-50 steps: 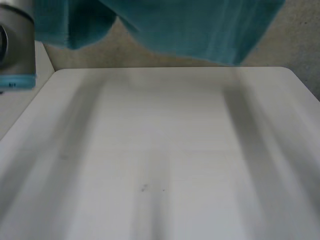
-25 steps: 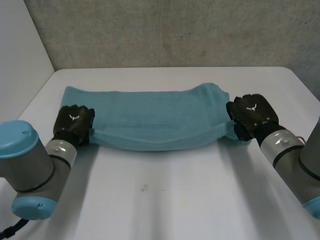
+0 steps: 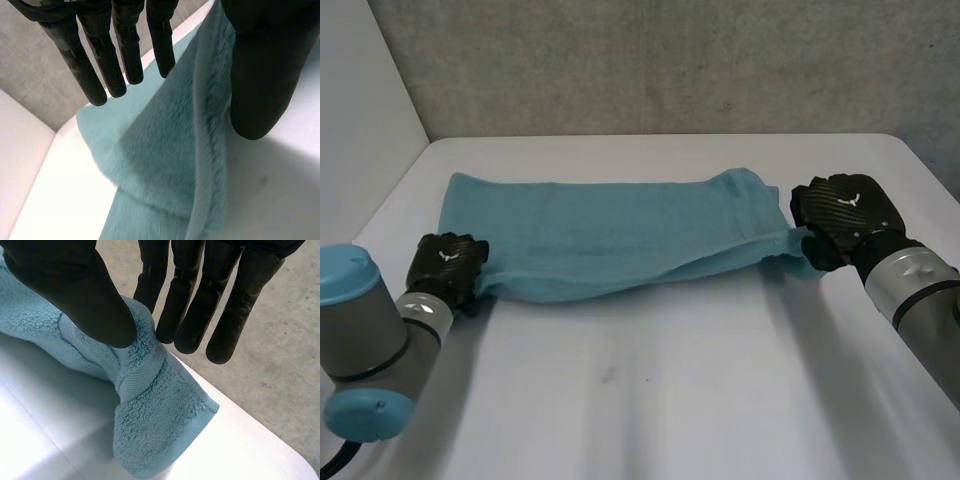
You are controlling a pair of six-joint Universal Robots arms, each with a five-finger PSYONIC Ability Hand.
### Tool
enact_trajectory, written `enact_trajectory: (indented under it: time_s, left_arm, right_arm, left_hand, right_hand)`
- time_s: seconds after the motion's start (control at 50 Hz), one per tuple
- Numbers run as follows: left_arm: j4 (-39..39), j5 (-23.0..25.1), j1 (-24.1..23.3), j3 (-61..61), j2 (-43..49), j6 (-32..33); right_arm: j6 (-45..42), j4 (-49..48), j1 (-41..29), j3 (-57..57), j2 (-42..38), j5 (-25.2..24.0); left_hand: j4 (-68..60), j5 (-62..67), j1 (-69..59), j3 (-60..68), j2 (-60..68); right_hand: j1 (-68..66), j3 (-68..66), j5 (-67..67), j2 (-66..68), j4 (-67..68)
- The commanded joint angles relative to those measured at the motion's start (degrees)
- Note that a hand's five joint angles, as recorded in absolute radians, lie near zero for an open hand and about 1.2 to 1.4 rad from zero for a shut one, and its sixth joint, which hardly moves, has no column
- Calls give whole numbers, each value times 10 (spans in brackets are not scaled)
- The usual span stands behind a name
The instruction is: Fold the laundry
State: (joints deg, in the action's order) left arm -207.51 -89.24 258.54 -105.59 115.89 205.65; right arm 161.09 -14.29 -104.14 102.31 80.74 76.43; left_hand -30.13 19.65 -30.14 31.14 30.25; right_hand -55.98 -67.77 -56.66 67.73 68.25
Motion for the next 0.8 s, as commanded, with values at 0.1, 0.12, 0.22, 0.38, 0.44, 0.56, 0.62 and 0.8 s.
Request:
enact_trajectory:
  time_s: [0.1, 0.12, 0.22, 0.38, 0.44, 0.56, 0.62, 0.8]
  left_arm:
    - [17, 1, 60, -3, -8, -2]
    - [17, 1, 60, -3, -8, -2]
    - [17, 4, 72, -5, -12, -2]
    - [25, 6, 64, -46, -121, -1]
    - [43, 5, 64, -67, -194, 6]
    - [117, 11, 73, -74, -329, 12]
    - [174, 36, 78, -53, -398, 12]
    - [313, 130, 98, -3, -422, 17]
  right_arm:
    - [-2, 1, 22, -12, -31, 3]
    - [-2, 0, 22, -12, -31, 3]
    - [-2, 1, 23, -13, -32, 3]
    - [-9, 48, 24, -25, -28, -1]
    - [-21, 110, 23, -51, -9, -1]
    - [-107, 284, 51, -111, 91, -6]
    - [-152, 347, 68, -145, 132, -7]
    - [-217, 436, 75, -195, 155, -8]
  left_hand:
    - [-170, 175, -170, 160, 169]
    - [-171, 176, -171, 161, 170]
    - [-499, 503, -499, 489, 497]
    - [-499, 503, -499, 489, 498]
    - [-499, 503, -499, 489, 498]
    - [-499, 503, -499, 489, 498]
    - [-499, 503, -499, 489, 498]
    - [-499, 503, -499, 489, 498]
  right_hand:
    - [-240, -122, -133, 123, 117]
    - [-240, -122, -133, 123, 117]
    - [-240, -122, -133, 123, 117]
    - [-240, -122, -133, 123, 117]
    - [-240, -122, -133, 123, 117]
    - [-240, -122, -133, 123, 117]
    - [-240, -122, -133, 123, 117]
    - [-240, -122, -133, 123, 117]
